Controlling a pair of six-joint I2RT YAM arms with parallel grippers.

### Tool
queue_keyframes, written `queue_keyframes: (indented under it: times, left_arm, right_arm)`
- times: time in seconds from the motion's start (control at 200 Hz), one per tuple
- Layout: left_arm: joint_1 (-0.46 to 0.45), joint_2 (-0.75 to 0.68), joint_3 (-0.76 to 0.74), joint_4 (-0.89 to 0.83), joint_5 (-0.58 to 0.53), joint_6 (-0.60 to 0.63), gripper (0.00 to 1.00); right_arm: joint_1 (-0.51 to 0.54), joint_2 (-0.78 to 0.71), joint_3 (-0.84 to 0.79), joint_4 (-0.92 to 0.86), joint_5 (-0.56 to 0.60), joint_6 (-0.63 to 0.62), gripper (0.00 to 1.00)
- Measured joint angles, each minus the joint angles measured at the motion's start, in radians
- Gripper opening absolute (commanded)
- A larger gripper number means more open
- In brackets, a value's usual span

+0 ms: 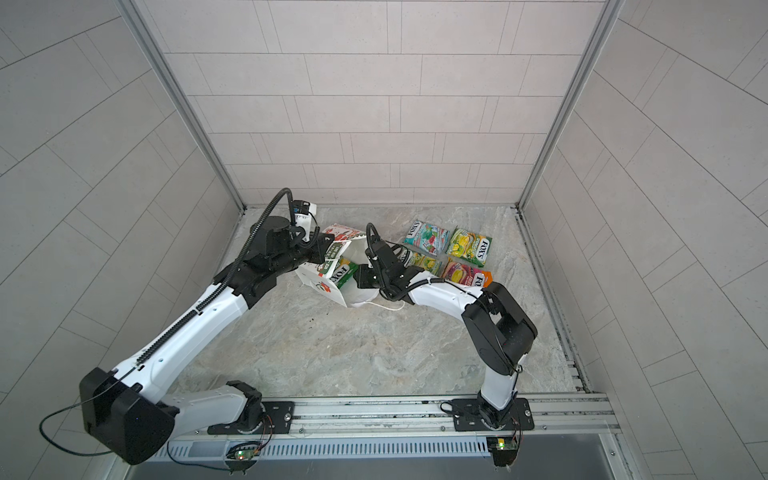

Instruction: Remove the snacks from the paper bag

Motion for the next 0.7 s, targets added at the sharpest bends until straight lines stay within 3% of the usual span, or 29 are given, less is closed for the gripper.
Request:
queue_keyframes:
  times: [0.22, 0.701]
  left_arm:
    - [0.0, -0.032, -0.018, 0.066, 0.032, -0.058, 0.0]
    - [0.0, -0.032, -0.044, 0.084, 0.069, -0.038, 0.0]
  right_arm:
    - [0.027, 0.035, 0.002, -0.005, 0.004, 0.006, 0.32]
    - [0.06, 0.123, 0.08, 0.028, 0.057, 0.112, 0.31]
